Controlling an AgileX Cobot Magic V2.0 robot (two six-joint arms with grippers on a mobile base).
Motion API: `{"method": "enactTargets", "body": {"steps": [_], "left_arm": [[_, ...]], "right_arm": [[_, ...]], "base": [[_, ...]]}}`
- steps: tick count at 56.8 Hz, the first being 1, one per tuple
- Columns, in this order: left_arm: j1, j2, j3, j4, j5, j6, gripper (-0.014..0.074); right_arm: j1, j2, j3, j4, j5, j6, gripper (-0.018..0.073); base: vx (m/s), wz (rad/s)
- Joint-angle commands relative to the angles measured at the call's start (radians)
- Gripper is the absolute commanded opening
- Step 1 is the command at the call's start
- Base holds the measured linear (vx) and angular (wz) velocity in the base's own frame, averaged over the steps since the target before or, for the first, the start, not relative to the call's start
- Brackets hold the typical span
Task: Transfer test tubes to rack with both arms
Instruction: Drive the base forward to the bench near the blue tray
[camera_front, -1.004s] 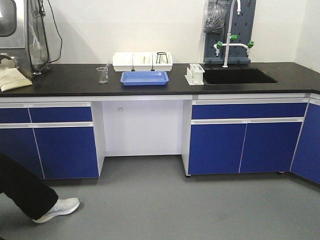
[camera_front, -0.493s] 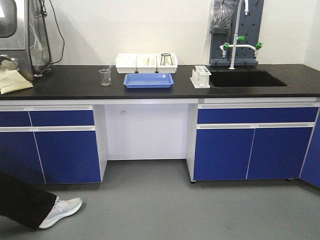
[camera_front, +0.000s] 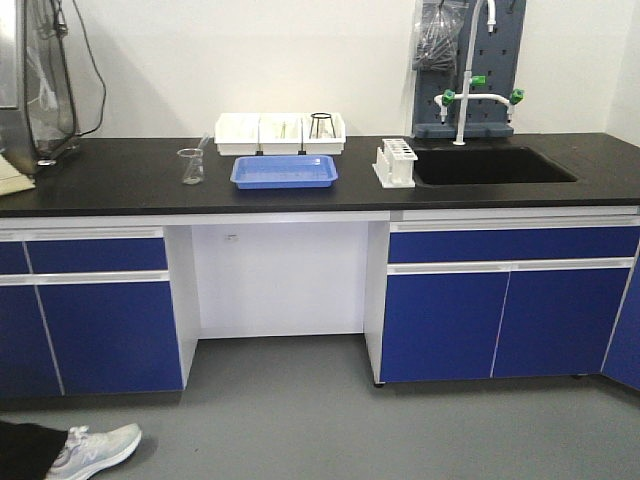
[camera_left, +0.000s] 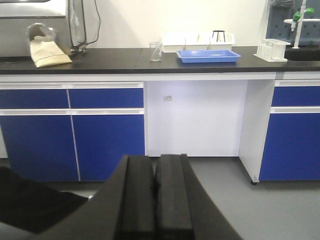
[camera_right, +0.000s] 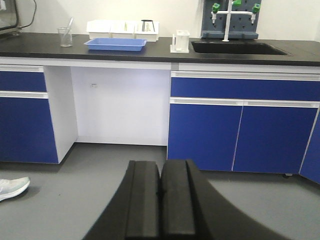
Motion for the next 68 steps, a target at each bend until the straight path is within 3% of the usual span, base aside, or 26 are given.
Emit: {"method": "enactTargets", "body": {"steps": [1, 68], "left_arm": [[-0.003, 0.015, -0.026, -0.010, -0.078, -0.001, -0.0004], [-0.003, 0.015, -0.026, -0.010, -0.078, -0.001, -0.0004]], "right_arm": [[-0.001, -0.012, 0.013, -0.004, -0.082, -0.002, -0.0009], [-0.001, -0.012, 0.013, -0.004, -0.080, -0.002, -0.0009]], "base": [[0.31, -0.12], [0.42, -0.04]]}}
